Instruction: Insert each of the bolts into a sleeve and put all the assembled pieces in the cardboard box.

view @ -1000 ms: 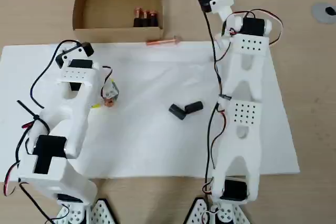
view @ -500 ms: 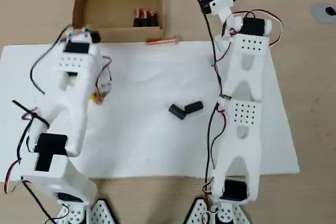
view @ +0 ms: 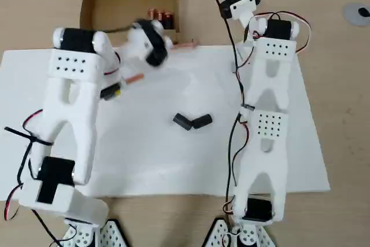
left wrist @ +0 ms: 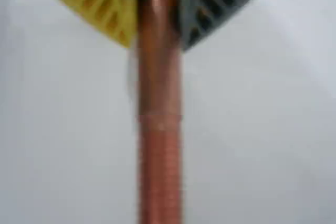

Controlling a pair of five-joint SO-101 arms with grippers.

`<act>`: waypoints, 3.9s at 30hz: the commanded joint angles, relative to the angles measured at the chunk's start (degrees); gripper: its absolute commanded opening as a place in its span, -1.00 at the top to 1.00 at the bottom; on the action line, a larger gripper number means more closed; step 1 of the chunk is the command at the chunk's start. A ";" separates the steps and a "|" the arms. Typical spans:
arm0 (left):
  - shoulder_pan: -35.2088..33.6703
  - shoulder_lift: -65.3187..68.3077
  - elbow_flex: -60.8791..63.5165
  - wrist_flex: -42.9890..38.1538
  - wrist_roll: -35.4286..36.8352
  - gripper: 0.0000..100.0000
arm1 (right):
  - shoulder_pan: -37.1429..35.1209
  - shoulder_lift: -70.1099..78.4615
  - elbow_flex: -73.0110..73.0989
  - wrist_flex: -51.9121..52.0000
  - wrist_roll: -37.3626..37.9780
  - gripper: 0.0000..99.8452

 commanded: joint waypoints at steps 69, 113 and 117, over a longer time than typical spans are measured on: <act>-8.44 20.35 3.87 0.35 136.26 0.43 | 0.48 -10.95 -3.12 2.99 0.35 0.48; -4.84 37.58 -3.78 -2.55 146.02 0.99 | 2.33 -10.95 -3.12 2.90 0.35 0.48; -6.15 37.49 -7.91 -2.02 143.82 0.98 | 2.59 -10.95 -3.12 2.90 0.35 0.48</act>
